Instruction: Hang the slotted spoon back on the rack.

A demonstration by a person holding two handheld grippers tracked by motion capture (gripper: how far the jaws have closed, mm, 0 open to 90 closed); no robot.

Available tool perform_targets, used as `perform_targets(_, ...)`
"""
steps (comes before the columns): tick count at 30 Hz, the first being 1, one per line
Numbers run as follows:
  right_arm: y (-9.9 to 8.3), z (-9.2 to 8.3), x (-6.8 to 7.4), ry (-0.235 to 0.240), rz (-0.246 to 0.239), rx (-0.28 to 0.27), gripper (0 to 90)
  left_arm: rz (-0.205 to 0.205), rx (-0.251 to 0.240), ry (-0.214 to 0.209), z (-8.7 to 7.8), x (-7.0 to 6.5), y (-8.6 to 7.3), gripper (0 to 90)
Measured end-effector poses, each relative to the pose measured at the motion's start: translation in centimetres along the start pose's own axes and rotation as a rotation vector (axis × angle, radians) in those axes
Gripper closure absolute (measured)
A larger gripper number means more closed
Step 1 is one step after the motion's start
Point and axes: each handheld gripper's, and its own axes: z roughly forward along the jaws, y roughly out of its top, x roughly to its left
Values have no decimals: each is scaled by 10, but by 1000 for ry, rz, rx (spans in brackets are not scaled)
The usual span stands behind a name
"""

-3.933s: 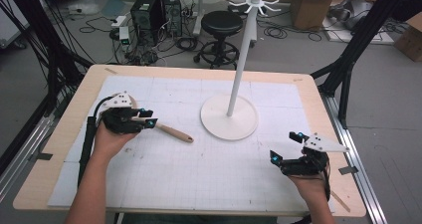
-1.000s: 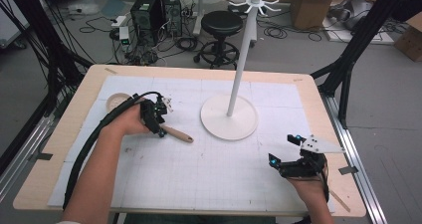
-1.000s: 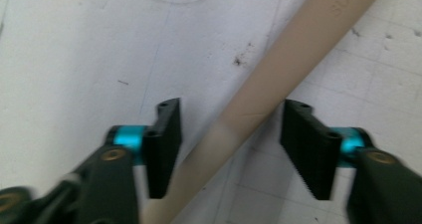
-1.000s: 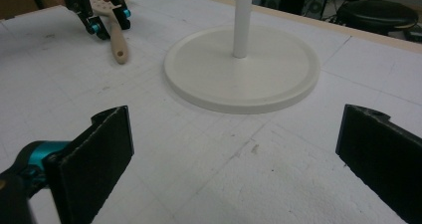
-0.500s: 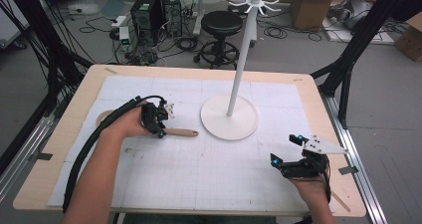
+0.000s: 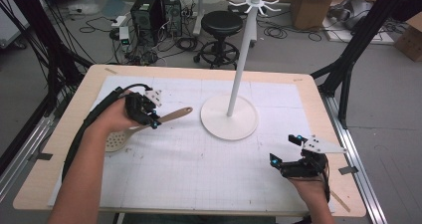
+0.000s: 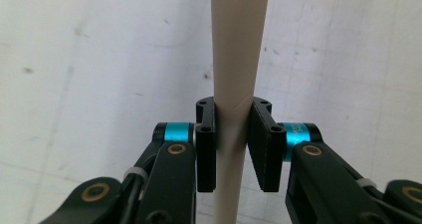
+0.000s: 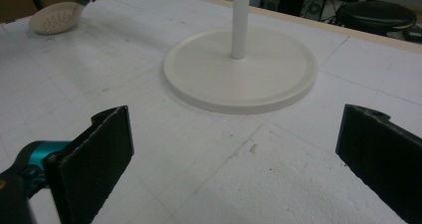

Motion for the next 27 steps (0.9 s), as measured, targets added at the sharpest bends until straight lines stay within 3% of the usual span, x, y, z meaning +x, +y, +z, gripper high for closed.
perform_targets(6, 1, 0, 1, 2, 1, -4, 3, -48, -114, 39, -27, -3, -2, 751)
perform_targets(8, 1, 1, 1, 4, -6, -5, 3, -60, -160, 40, -35, -3, -2, 752)
perform_targets(9, 1, 1, 1, 3, -5, -4, 3, -60, -160, 40, -35, -3, -2, 752)
perform_targets(11, 1, 1, 2, 4, -4, -2, 3, -78, -216, 46, -45, -5, -2, 752)
perform_targets(12, 1, 1, 2, 6, -5, -4, 3, -78, -216, 46, -45, -5, -2, 752)
perform_targets(14, 1, 2, 2, 7, -9, -4, 3, -85, -269, 38, -53, -6, -2, 752)
perform_targets(22, 1, 3, 3, 10, -6, -2, 3, -127, -316, 39, -64, -5, -4, 752)
perform_targets(27, 1, 3, 2, 9, -10, -1, 3, -120, -348, 35, -74, -6, 0, 753)
